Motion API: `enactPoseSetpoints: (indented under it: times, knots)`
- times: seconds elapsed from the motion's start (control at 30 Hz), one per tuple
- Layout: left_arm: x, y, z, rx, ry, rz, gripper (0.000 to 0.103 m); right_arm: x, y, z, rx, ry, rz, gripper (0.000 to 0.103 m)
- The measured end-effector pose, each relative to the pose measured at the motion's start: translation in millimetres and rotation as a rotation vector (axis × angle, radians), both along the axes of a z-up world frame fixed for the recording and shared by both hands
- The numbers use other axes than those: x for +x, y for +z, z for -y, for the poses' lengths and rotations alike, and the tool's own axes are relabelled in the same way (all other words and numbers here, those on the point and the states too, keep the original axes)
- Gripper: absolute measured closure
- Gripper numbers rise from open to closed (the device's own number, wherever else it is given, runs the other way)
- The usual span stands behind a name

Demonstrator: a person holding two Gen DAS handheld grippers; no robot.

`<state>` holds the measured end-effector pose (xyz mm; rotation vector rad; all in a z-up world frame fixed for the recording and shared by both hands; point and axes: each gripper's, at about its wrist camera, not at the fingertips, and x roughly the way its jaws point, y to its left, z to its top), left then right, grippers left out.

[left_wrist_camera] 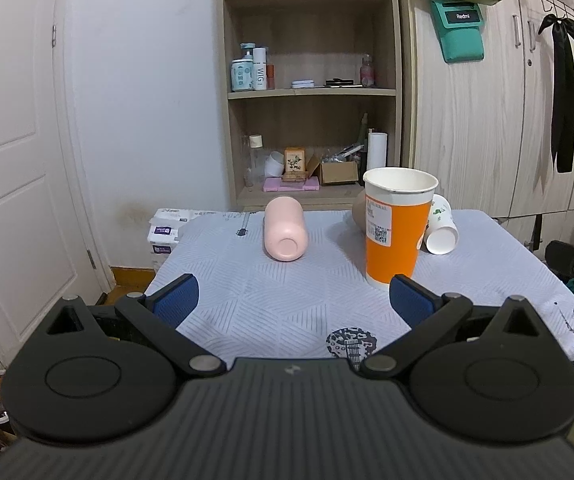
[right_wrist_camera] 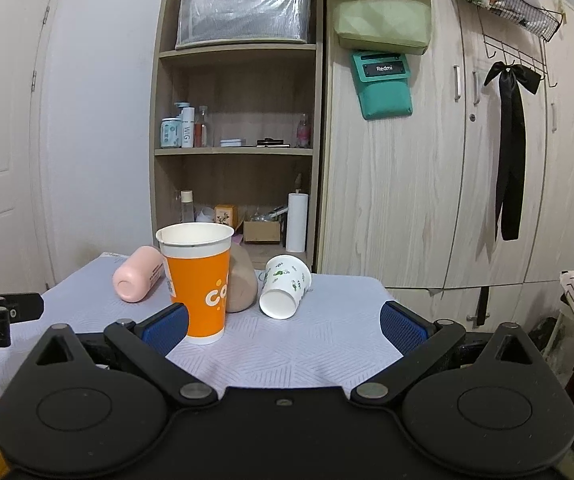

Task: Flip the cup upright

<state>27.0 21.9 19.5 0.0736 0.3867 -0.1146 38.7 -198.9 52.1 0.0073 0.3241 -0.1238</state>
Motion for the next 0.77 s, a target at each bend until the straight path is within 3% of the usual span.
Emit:
enactPoseSetpoints:
  times: [0.77]
  knots:
    - [-5.4,-0.7,-1.7,0.008,0.027,0.032,0.000,-1.3,-0.9,-0.8,-0.002,0.000,-0.005,0.000]
